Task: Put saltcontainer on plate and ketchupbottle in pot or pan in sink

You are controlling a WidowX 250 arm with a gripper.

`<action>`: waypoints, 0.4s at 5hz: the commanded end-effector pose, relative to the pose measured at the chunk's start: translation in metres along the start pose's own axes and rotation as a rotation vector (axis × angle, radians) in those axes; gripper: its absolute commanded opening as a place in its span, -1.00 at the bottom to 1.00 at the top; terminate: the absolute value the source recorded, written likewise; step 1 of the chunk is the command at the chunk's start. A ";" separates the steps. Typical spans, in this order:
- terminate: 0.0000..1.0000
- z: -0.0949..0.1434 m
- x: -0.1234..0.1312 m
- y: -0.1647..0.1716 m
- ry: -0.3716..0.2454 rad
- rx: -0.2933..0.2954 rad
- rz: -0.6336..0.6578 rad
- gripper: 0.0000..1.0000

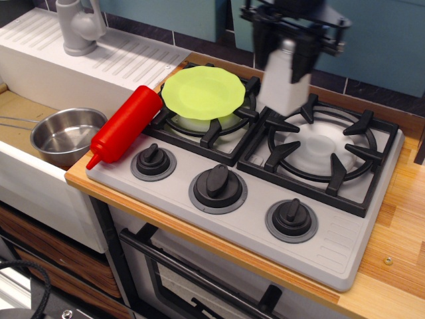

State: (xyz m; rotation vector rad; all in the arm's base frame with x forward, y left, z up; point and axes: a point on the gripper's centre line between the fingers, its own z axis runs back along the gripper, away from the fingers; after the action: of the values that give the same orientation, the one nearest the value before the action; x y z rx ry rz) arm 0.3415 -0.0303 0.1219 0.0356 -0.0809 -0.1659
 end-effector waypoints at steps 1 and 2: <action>-1.00 0.022 0.001 0.046 -0.111 0.014 -0.064 -1.00; -1.00 0.013 -0.005 0.063 -0.134 0.031 -0.085 -1.00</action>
State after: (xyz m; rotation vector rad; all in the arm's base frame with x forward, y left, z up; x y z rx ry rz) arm 0.3411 0.0322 0.1070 0.0393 -0.1268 -0.2577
